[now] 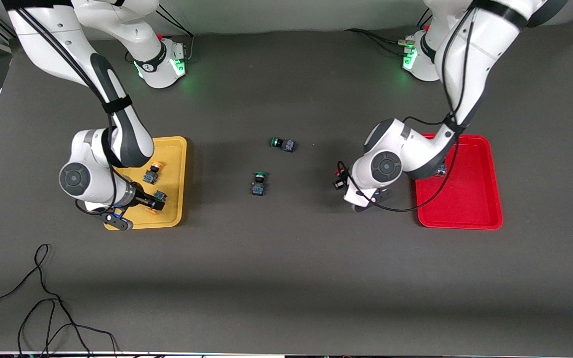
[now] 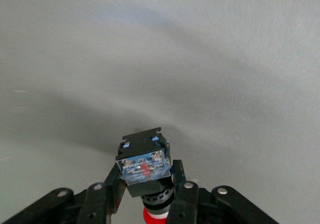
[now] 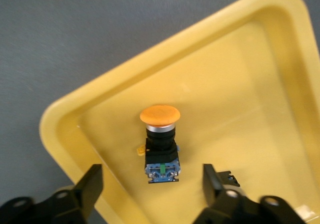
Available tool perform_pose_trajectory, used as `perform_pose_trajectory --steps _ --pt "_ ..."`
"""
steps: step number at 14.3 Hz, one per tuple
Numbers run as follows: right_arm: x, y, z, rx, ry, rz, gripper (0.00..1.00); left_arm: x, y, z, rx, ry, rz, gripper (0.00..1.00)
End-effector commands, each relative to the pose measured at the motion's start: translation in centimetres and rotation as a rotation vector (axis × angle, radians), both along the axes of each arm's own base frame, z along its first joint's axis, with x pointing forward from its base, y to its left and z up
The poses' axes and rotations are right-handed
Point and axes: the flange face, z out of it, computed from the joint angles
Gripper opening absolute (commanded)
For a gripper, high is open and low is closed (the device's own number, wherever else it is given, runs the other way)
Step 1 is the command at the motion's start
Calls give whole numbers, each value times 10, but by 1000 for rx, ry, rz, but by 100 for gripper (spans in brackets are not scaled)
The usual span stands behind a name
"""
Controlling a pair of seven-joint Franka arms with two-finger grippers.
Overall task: Place red and yellow buttons in trays
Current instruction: 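Place the orange button in the yellow tray while the left gripper carries the red button, then lower the red button into the red tray and open the left gripper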
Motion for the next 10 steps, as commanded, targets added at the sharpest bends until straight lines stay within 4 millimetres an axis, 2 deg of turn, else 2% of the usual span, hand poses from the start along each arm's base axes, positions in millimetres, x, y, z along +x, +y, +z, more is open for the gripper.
perform_pose_trajectory --steps 1,3,5,7,8,10 --pt "3 -3 75 39 -46 8 100 32 66 75 58 75 -83 0" --pt "5 3 142 65 -87 23 100 48 131 102 40 89 -148 0" --pt "-3 4 206 82 -134 43 100 58 200 99 10 106 -232 0" --pt "-20 3 265 102 -203 136 100 64 266 78 39 104 -250 0" --pt "-28 -2 292 97 -239 208 100 64 291 62 52 99 -264 0" --pt "-41 -18 334 88 -241 286 100 54 318 35 32 75 -288 0"
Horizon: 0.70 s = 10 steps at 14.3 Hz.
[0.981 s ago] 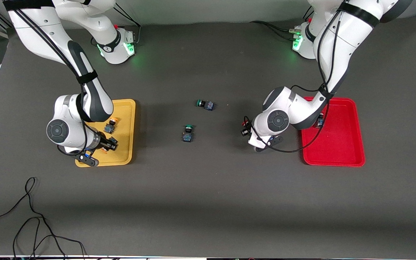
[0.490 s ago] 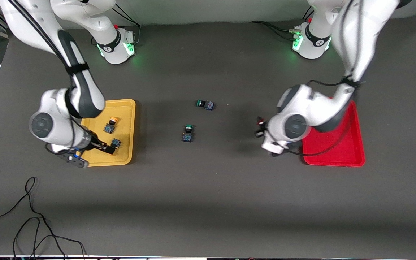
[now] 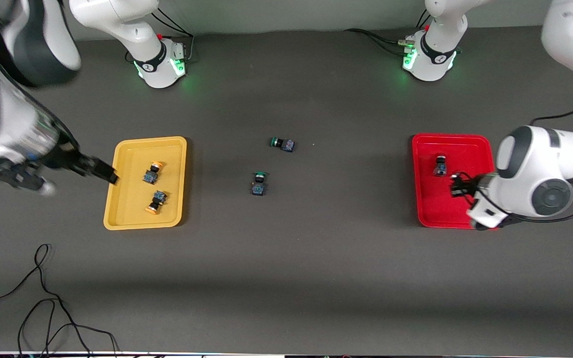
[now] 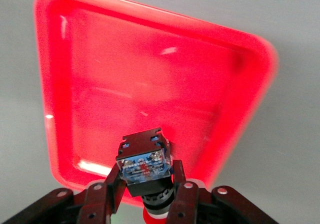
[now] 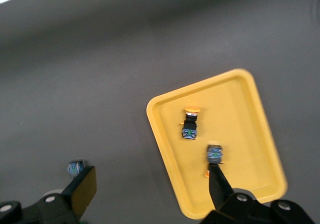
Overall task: Place red and yellow buttons in trays
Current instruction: 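Lower the red button into the red tray and open the left gripper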
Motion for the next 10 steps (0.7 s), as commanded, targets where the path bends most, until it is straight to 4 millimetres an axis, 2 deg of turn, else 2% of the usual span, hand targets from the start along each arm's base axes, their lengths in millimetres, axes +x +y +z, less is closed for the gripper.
perform_pose_trajectory --steps 1,3,4,5,6,8,10 --pt "-20 -17 49 -22 15 108 100 -21 25 -39 -29 -29 -36 0" --pt "-30 -29 71 -26 46 141 100 -30 29 -59 -49 -58 -35 0" --pt "-35 -26 75 -41 42 155 100 -31 32 -66 -53 -61 -30 13" --pt "-36 -24 70 -76 53 163 100 -30 39 -67 -48 -61 -21 67" --pt "-35 -19 64 -103 57 174 100 -28 41 -64 -45 -61 -21 99" --pt "-31 -21 57 -111 67 168 100 -21 46 -48 -48 -63 -56 100" --pt "-30 -24 51 -109 73 166 100 -14 47 -21 -33 -46 -63 100"
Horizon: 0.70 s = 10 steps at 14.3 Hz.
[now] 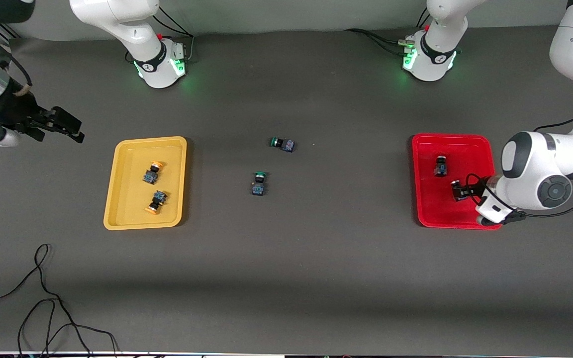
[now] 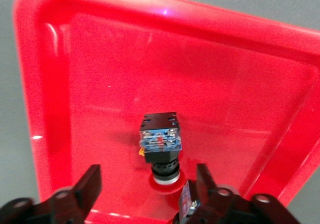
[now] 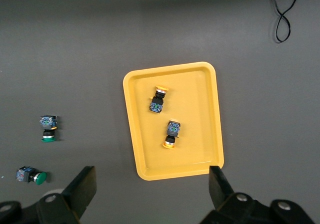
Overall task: Place red and yellow buttons in trays
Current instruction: 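Lower the red button into the red tray and open the left gripper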
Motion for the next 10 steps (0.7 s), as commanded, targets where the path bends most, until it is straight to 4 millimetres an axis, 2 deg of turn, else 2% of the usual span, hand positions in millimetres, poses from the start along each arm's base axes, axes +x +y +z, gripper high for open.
perform_pose_trajectory --steps 1,2,5,6,8,9,10 --pt "1 -5 -4 -11 -3 17 100 7 0 59 36 9 -27 100" --pt "1 -5 -4 -11 -3 17 100 5 -7 87 45 6 -29 100" --pt "1 -6 1 -13 -12 62 100 0 -44 189 63 -73 -41 100" --pt "3 -6 -2 -13 -8 75 100 -1 -61 218 64 -90 -60 100" --pt "7 -7 -6 -12 2 75 100 -5 -77 273 8 -104 -39 100" --pt "5 -7 -4 -12 5 75 100 -4 -79 298 1 -146 -34 100" --pt "3 -7 -3 -14 5 77 100 -4 -86 308 3 -175 -49 100"
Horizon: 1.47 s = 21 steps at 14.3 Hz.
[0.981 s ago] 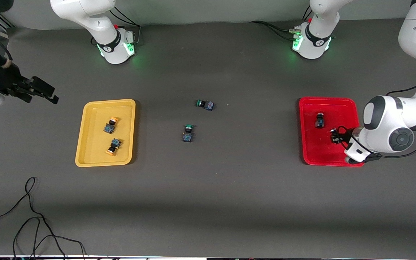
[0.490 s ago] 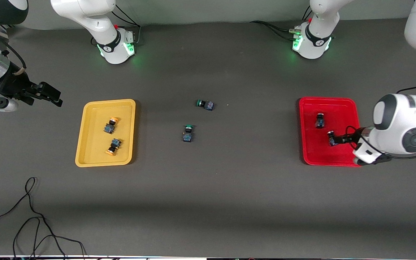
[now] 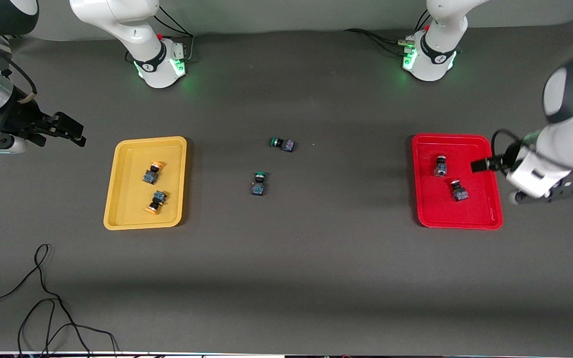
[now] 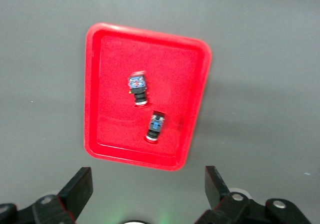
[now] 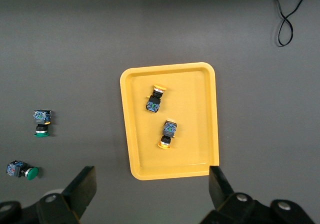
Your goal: Place red and yellow buttons in trays
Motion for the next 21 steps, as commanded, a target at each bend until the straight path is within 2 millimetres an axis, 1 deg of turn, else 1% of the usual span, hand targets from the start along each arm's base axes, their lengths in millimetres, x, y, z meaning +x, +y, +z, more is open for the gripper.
perform_pose_trajectory --steps 1,2,3,4,5,6,7,8,10,11,13,17,19,21 --pt "-1 -6 4 -10 -5 33 100 -2 -5 37 -16 -57 -15 100" --pt "-1 -7 4 -10 -5 50 100 -5 -7 47 -5 -84 -16 100" --pt "-1 -15 4 -7 -6 39 100 -8 -8 55 4 -104 -15 100" --pt "-1 -19 5 6 -8 27 100 -7 -8 58 5 -114 -13 100" --pt "0 -23 8 13 -14 18 100 -6 -3 59 5 -126 -6 100" --pt "0 -22 14 21 -26 17 100 -4 -3 57 3 -128 -9 100" --pt "1 -21 16 27 -30 17 100 -4 -10 57 5 -130 -26 100" --pt "0 -21 17 27 -32 17 100 -3 -9 56 11 -129 -24 100" --pt "1 -22 15 29 -29 14 100 -3 -12 58 23 -133 -25 100" --pt "2 -20 14 32 -26 12 100 -3 -17 58 27 -133 -32 100" --pt "3 -19 11 33 -20 19 100 -4 -18 64 36 -140 -30 100" --pt "3 -18 11 34 -21 14 100 -3 -25 65 39 -149 -40 100" --pt "3 -18 11 34 -19 14 100 -3 -21 67 39 -152 -34 100" --pt "3 -18 10 34 -18 7 100 -3 7 70 28 -149 -32 100"
